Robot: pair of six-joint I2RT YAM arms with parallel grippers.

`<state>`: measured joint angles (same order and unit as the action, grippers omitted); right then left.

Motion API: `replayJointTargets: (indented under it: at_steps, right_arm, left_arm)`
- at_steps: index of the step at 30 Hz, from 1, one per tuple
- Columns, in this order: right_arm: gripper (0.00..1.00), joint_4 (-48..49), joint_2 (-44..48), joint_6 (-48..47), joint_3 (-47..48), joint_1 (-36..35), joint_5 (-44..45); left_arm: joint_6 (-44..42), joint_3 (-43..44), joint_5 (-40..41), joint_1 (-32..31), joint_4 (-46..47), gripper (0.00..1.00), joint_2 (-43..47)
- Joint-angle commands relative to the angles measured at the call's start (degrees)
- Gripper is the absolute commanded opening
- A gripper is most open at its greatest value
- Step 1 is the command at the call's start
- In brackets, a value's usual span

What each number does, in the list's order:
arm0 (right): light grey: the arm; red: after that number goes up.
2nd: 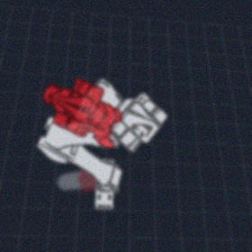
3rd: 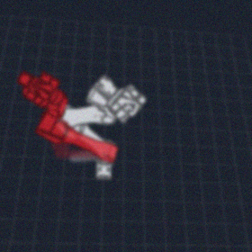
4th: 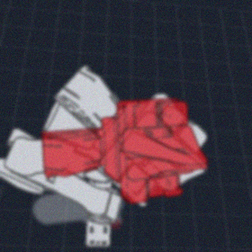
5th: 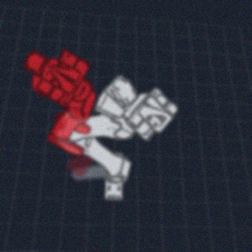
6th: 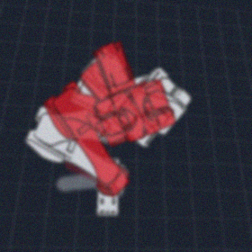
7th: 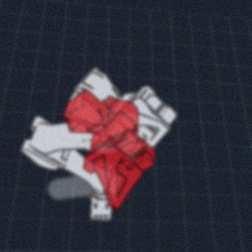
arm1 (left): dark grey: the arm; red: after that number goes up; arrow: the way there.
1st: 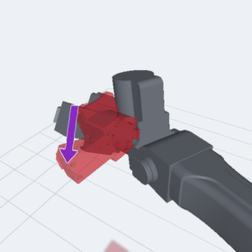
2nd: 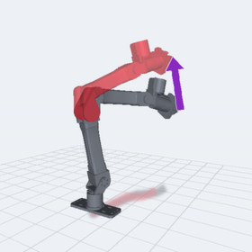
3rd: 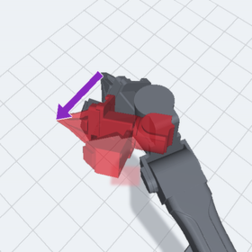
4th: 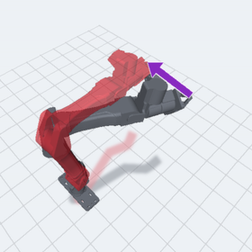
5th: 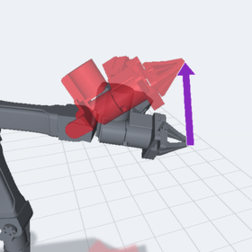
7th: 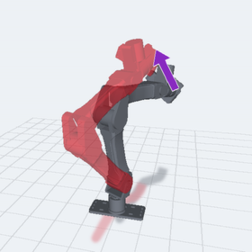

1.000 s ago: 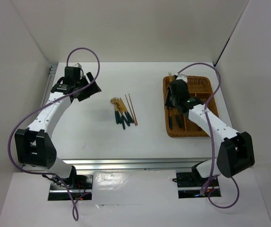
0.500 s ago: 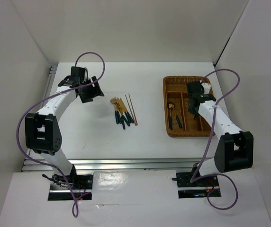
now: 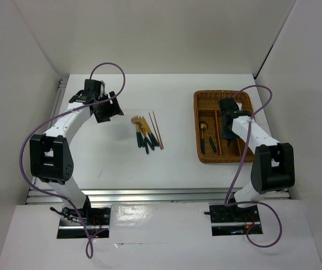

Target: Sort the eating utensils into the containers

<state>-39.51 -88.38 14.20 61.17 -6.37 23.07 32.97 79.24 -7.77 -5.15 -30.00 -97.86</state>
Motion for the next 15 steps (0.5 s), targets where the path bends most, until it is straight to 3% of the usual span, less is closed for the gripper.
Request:
replayJointTargets:
  at_steps: [1, 4, 8, 10, 15]
  right_arm:
    - [0.18, 2.42, -0.48, -0.92, 0.62, -0.04, -1.01]
    - [0.36, 2.42, 0.04, -0.40, 0.62, -0.04, -1.01]
    - [0.45, 2.42, 2.59, -0.40, 2.55, -0.04, -2.50]
    - [0.56, 4.17, 5.31, -1.71, 3.17, -0.04, -6.60]
    - [0.59, 8.30, 11.72, -2.33, 3.87, -0.04, -12.95]
  left_arm:
    - [-1.24, 0.04, -0.75, 0.23, 0.29, 0.82, -0.31]
    - [-1.24, 0.04, -1.37, 0.23, 0.29, 0.82, -0.31]
    - [-1.76, -1.01, -1.90, 0.23, 0.91, 0.82, 0.21]
    - [-1.77, -1.02, -1.90, -0.38, 0.91, 0.82, 0.22]
    - [-1.77, -1.02, -0.05, -5.82, 1.52, 0.81, 0.22]
